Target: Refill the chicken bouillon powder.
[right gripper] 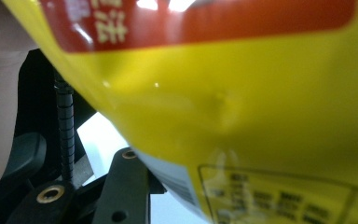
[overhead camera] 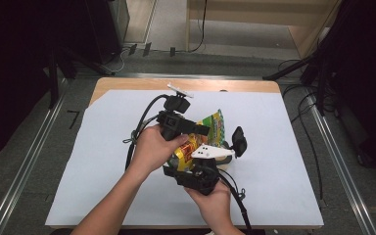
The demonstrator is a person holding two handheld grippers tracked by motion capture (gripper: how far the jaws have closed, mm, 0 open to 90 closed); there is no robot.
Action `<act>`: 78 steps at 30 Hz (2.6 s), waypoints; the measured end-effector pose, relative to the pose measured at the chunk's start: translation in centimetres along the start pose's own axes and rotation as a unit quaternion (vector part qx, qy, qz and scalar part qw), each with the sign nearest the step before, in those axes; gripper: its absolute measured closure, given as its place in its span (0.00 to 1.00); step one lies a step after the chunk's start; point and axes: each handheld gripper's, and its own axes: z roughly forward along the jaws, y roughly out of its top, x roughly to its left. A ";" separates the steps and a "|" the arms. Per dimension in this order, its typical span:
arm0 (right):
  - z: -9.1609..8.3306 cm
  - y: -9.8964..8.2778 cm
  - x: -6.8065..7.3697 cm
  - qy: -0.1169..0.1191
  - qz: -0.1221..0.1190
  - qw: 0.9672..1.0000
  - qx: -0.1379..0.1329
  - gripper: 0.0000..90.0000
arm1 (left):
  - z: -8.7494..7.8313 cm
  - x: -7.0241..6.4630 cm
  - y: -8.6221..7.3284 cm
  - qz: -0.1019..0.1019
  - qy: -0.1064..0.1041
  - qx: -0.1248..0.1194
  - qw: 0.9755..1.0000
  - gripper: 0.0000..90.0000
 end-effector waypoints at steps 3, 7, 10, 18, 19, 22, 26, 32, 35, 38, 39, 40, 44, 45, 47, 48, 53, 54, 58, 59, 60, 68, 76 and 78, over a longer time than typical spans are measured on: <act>0.0 0.0 -0.1 0.002 0.001 1.000 0.001 0.73 | 0.1 0.0 0.0 0.000 0.004 0.002 1.000 0.90; 0.1 -0.1 -0.1 0.007 0.006 1.000 0.001 0.73 | 0.2 0.0 -0.1 -0.001 0.009 0.008 1.000 0.91; 0.3 -0.5 -0.1 0.016 0.020 1.000 -0.002 0.74 | 0.3 0.1 -0.1 -0.001 0.011 0.014 1.000 0.92; 0.3 -0.6 0.0 0.017 0.022 1.000 -0.005 0.74 | 0.2 0.2 -0.1 -0.007 0.017 0.012 1.000 0.93; 0.3 -0.6 0.0 0.016 0.021 1.000 -0.004 0.75 | 0.2 0.2 -0.1 -0.008 0.018 0.013 1.000 0.93; 0.4 -0.7 -0.1 0.018 0.028 0.999 -0.003 0.74 | 0.2 0.5 0.0 -0.019 0.010 0.012 1.000 0.93; 0.2 -0.2 -0.4 0.029 0.040 0.999 0.005 0.74 | 0.2 1.4 0.1 -0.043 -0.008 0.014 0.999 0.92; 0.2 0.4 -0.6 0.037 0.045 0.998 0.025 0.73 | 0.3 2.3 0.0 -0.067 -0.023 0.018 0.997 0.91; 0.2 0.5 -0.6 0.033 0.043 0.998 0.032 0.73 | 0.4 2.7 0.0 -0.076 -0.030 0.017 0.997 0.91; 0.2 0.5 -0.7 0.032 0.042 0.998 0.035 0.73 | 0.4 2.7 0.0 -0.079 -0.033 0.020 0.996 0.91; 0.1 0.5 -0.7 0.032 0.041 0.998 0.036 0.73 | 0.4 2.7 0.0 -0.079 -0.032 0.020 0.996 0.91; 0.1 0.5 -0.6 0.031 0.040 0.998 0.038 0.73 | 0.4 2.8 0.0 -0.081 -0.033 0.021 0.996 0.91; 0.2 0.8 -0.5 0.026 0.026 0.998 0.048 0.73 | 0.4 3.6 0.0 -0.099 -0.039 0.028 0.994 0.90; 0.2 0.9 -0.5 0.026 0.025 0.998 0.052 0.73 | 0.4 3.6 0.0 -0.102 -0.039 0.030 0.994 0.90; 0.2 0.9 -0.5 0.030 0.026 0.998 0.054 0.73 | 0.4 3.7 0.0 -0.103 -0.044 0.032 0.993 0.90; 0.2 0.9 -0.6 0.033 0.028 0.998 0.053 0.74 | 0.4 3.4 -0.1 -0.101 -0.045 0.033 0.993 0.89; 0.4 0.4 -0.6 0.036 0.030 0.998 0.041 0.75 | 0.3 1.7 0.0 -0.060 -0.017 0.032 0.998 0.92; 0.4 0.3 -0.5 0.036 0.031 0.998 0.039 0.75 | 0.3 1.7 0.0 -0.057 -0.015 0.032 0.998 0.92; 0.4 0.2 -0.4 0.031 0.026 0.998 0.039 0.75 | 0.3 1.6 0.0 -0.055 -0.011 0.033 0.998 0.93; 0.4 0.1 -0.4 0.029 0.024 0.999 0.038 0.75 | 0.3 1.6 0.0 -0.055 -0.010 0.032 0.998 0.94; 0.4 0.1 -0.3 0.030 0.025 0.999 0.038 0.75 | 0.3 1.5 0.0 -0.054 -0.006 0.032 0.998 0.94; 0.7 -0.7 -0.1 0.014 -0.016 0.999 0.031 0.72 | 0.3 2.0 -0.6 -0.053 -0.017 0.049 0.997 0.89; 1.6 -2.1 0.4 -0.004 -0.060 0.997 0.044 0.73 | 0.8 2.8 -1.2 -0.044 -0.043 0.057 0.997 0.82; 1.8 -2.4 0.4 -0.006 -0.067 0.997 0.047 0.72 | 1.0 2.9 -1.3 -0.038 -0.038 0.061 0.997 0.82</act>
